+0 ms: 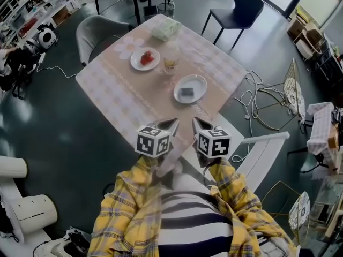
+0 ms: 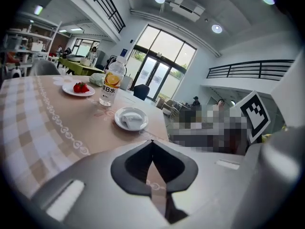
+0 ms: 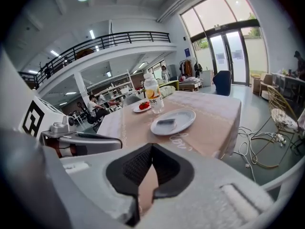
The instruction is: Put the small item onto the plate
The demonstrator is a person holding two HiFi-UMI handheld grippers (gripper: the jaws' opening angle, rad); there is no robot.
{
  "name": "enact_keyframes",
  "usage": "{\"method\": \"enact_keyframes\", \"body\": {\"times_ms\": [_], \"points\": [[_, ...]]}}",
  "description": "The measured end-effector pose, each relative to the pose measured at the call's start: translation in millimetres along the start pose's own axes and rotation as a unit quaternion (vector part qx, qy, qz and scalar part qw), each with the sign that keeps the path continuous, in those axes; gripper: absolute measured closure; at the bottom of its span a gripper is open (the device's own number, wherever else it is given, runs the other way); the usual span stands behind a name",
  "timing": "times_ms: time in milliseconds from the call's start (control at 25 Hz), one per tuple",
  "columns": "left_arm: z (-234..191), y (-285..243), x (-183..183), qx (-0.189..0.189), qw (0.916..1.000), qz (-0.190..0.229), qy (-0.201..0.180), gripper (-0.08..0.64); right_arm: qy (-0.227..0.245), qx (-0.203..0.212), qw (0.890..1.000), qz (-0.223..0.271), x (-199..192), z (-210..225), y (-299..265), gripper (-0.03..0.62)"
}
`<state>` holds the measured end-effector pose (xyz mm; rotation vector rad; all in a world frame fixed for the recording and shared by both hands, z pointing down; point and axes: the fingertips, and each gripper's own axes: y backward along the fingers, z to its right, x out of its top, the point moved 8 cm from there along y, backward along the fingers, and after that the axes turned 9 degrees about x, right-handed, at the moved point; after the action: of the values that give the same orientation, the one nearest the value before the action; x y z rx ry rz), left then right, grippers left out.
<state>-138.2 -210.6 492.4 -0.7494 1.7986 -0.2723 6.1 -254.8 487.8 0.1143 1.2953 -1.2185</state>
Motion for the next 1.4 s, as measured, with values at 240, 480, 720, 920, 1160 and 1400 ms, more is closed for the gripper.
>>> {"method": "enact_keyframes", "body": {"times_ms": [240,480,720,920,1160,1400], "points": [[13,21,-12,-0.008,0.9999,0.008,-0.012,0.557,-0.001,-0.011,1.000,0.013,-12,-15,17,0.591],[24,36,-24,-0.020,0.9995,0.011,-0.021,0.557,-0.013,-0.024,0.999,0.027,-28,-25,36,0.591],[35,53,-36,-0.028,0.9991,0.018,-0.027,0.557,-0.007,-0.024,0.999,0.041,-39,-42,52,0.591],[42,63,-51,-0.031,0.9984,0.021,-0.042,0.557,-0.002,-0.022,0.999,0.038,-56,-52,60,0.591],[45,80,-60,-0.028,0.9986,0.034,-0.029,0.557,-0.012,-0.019,0.999,0.048,-67,-59,67,0.591],[42,88,-67,-0.017,0.9989,0.036,-0.027,0.557,-0.009,-0.010,0.999,0.049,-68,-67,68,0.592]]}}
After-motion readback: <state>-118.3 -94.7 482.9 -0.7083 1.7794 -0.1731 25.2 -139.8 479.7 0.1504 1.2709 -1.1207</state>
